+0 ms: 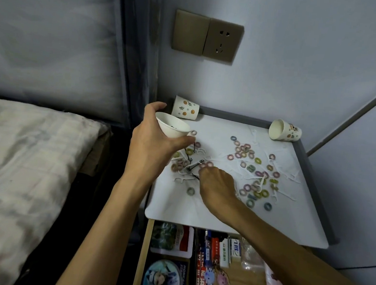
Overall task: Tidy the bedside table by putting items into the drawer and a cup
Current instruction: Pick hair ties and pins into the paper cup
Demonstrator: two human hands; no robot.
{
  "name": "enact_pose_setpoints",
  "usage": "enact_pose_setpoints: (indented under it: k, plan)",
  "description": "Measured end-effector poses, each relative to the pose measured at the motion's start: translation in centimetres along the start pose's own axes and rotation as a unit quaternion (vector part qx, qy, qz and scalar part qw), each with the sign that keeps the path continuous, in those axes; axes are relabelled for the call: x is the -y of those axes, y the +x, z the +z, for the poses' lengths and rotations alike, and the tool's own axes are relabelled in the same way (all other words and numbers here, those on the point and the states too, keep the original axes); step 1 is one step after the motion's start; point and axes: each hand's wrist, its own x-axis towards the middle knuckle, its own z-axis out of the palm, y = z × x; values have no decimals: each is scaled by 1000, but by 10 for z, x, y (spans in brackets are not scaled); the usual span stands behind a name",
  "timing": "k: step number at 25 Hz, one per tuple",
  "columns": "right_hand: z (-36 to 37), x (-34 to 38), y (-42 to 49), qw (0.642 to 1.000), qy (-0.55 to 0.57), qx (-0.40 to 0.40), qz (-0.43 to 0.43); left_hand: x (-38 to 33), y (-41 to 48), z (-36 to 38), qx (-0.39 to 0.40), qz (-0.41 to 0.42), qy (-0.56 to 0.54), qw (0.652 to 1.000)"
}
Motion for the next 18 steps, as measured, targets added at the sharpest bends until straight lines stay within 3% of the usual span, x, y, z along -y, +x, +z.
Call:
enact_pose_setpoints:
  k: [4, 7, 9, 11, 15, 18]
  plan:
    - [-12, -22, -1, 991, 118, -54, -43, 1, 0, -5, 5, -5, 4, 1000]
    - [-59, -39, 8, 942, 283, -122, -131, 2, 0, -6, 10, -5, -3, 1000]
    - [-100, -40, 21, 919, 301, -162, -196, 1, -1, -5, 15, -4, -5, 1000]
    - [-129, -31, 36, 914, 276, -153, -255, 0, -1, -2, 22, 0, -2, 1000]
    - [-145, -3, 50, 908, 212, -58, -357, 0, 1, -1, 32, 10, 11, 999]
    - [-137, -8, 60, 888, 342, -89, -295, 1, 3, -4, 21, 8, 8, 1000]
